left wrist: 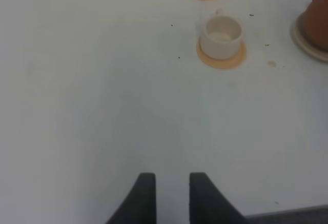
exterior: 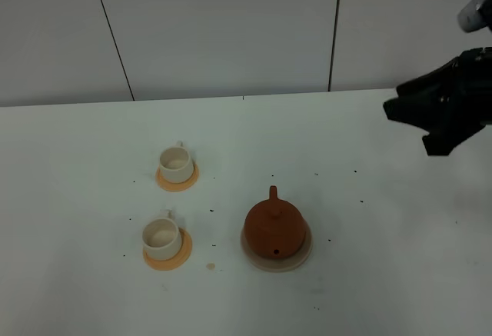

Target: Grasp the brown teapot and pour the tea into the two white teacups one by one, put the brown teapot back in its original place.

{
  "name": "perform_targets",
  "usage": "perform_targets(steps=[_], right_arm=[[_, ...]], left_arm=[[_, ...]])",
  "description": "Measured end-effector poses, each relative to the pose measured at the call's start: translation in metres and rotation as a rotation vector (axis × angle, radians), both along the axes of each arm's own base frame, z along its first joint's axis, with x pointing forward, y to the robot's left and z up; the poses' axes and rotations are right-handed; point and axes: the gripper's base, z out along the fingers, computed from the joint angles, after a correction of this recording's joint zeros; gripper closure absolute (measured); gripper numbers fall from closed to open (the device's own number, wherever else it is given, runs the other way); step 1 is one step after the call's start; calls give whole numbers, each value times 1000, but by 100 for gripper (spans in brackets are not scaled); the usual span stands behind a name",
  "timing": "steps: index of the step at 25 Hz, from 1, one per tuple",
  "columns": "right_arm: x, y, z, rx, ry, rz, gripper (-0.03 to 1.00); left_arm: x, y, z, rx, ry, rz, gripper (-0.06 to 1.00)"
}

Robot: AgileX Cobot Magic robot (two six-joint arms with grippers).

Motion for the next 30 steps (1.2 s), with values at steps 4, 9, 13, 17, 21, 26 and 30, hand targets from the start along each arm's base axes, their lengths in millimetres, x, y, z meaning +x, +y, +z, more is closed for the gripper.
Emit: perform_targets(steps=[4,9,13,17,21,26,30], right_arm=[[-8,17,-6,-129,9,113,68],[9,40,-3,-124,-159,-24,68],[35,49,9,-127,-340,-275,68],[61,55,18,-38,-333,-415,68],[71,61,6,98,-206,-500,68],[63,85,-1,128,-140,-546,70],[52,104,-4,35,-168,-567,73]], left_arm=[[0,0,0,0,0,0,71],[0,0,0,1,0,1,71],[0,0,0,2,0,1,71],[0,0,0,2,0,1,71],[0,0,0,3,0,2,71],[0,0,0,3,0,2,71],[0,0,0,3,0,2,71]])
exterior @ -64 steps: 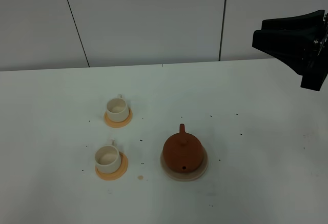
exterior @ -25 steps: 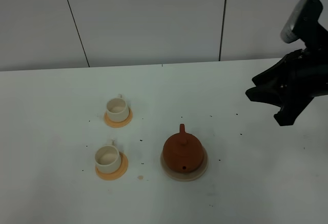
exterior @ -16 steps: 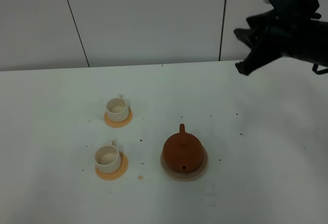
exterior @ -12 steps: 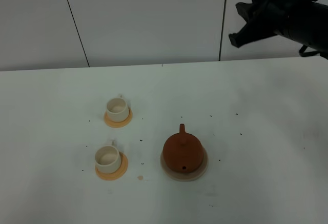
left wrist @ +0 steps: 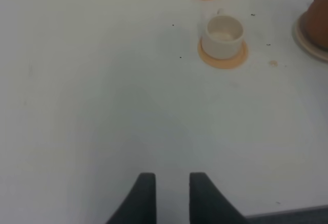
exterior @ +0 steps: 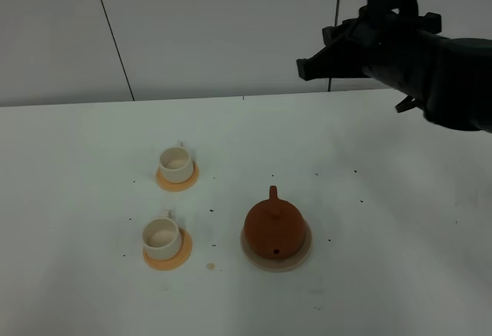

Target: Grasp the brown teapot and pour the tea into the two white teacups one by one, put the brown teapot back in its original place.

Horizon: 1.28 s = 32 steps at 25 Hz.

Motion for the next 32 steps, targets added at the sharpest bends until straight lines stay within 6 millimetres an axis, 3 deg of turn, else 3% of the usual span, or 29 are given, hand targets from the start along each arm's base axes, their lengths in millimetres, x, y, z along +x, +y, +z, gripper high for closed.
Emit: perform_targets(steps=[8,19,25,32], right_arm=[[3,6,-12,-137,-17,44,73],[-3,20,-9,147,19,365,73],[-8,-7,-18,271,268,566,73],[-17,-53,-33,305,628,570,73]], left_arm=[[0,0,0,0,0,0,71],[0,0,0,0,0,0,71],[0,0,0,0,0,0,71],[0,0,0,0,0,0,71]])
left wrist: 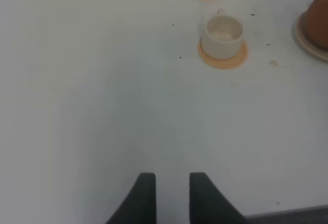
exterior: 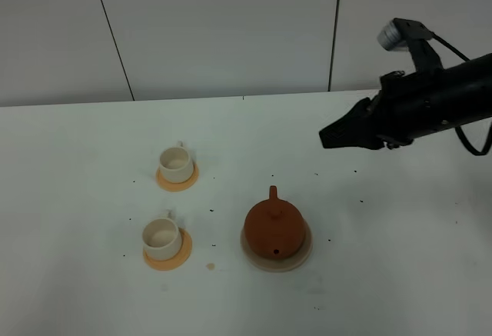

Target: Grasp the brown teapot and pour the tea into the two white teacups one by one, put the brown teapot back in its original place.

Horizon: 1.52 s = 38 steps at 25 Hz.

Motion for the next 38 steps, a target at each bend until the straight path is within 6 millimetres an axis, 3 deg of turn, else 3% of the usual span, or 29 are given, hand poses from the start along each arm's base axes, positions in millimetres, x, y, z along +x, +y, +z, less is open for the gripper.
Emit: perform_targets(steps=[6,12,15,19,24,31,38], right_arm=[[12,-18,19,-209,165,-6,73],[40,-8,38,-304,181,-124,73],[51,4,25,-367,265,-222,73],[60,17,-9,-481,396,-367,73],[62,36,-38,-518,472,-388,73],[58,68,-36,-379,396,-213,69],[60,85,-32,-292,379,-246,67]], left_arm=[[0,0,0,0,0,0,71],[0,0,0,0,0,0,71],[0,0,0,0,0,0,71],[0,0,0,0,0,0,71],[0,0,0,0,0,0,71],[0,0,0,0,0,0,71],[0,0,0,0,0,0,71]])
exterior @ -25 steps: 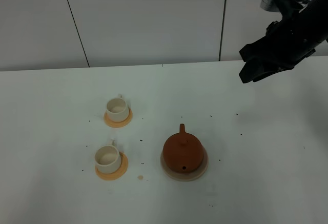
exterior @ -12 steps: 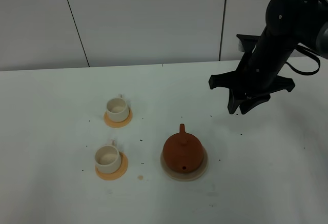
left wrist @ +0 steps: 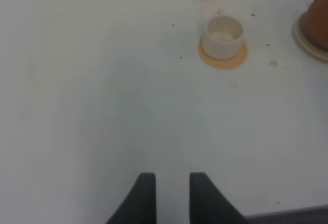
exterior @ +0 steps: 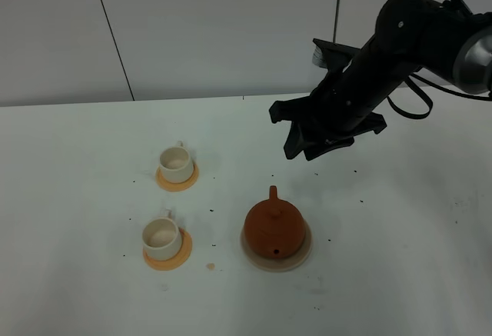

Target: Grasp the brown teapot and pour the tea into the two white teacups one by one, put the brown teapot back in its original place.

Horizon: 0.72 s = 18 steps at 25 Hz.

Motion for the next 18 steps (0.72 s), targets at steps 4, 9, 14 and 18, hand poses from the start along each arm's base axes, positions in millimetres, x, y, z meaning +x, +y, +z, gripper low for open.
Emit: perform_targets(steps=[4,9,14,18], right_arm=[[4,7,-5,-71,16,3,67],[10,22,-2,-98,-26,42,67],[15,43,-11,-106,-58,90,67],[18,55,-30,-121,-37,114,67]], left_arm=[[0,0,0,0,0,0,71],[0,0,0,0,0,0,71],[0,0,0,0,0,0,71],[0,0,0,0,0,0,71]])
